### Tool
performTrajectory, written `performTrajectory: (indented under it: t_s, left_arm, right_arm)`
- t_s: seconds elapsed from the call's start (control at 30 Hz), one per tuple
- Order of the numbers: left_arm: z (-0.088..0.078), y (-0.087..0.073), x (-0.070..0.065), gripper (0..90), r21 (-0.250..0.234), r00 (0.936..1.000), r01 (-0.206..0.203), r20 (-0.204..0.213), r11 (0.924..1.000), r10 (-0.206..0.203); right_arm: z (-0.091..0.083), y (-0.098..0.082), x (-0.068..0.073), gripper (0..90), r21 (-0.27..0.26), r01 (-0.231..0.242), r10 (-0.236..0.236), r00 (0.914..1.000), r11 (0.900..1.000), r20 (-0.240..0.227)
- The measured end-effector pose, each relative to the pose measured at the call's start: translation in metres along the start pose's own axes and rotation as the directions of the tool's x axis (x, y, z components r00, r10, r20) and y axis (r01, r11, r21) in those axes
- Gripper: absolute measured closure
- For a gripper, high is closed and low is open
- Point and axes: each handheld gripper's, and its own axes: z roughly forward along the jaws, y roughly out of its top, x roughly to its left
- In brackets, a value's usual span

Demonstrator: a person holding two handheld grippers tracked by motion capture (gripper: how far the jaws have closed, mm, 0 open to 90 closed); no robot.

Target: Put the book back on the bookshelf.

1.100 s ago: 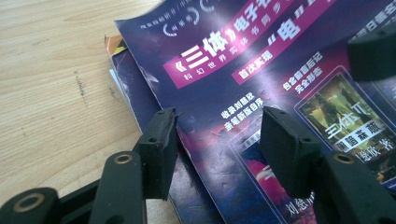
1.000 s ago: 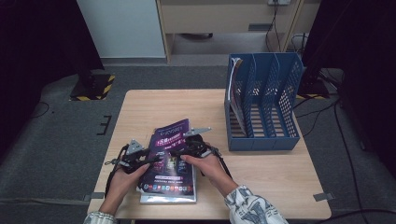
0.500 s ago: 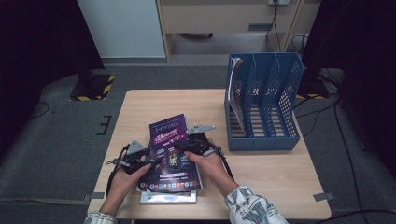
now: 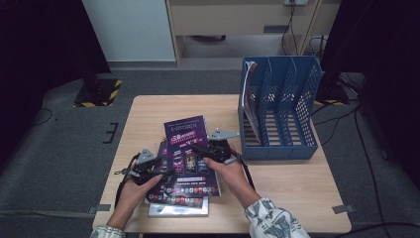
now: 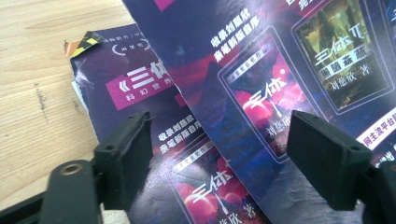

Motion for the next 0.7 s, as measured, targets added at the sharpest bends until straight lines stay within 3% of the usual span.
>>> performTrajectory:
  t_s: [0.27,0.7]
  left_arm:
    - [-0.001,0.003,-0.002,18.7,-0.019,0.9998,0.004,0.018,0.9998,-0.004]
    - [0.002,0.004,-0.003,17.8,-0.011,0.9986,-0.007,0.053,0.9999,0.008]
  right_arm:
    - [-0.003,0.005,0.005,78.1,-0.034,0.035,-0.035,0.9994,0.999,-0.005]
    - [-0.01,0.013,0.011,78.8,-0.101,0.085,-0.088,0.9958,0.991,-0.024]
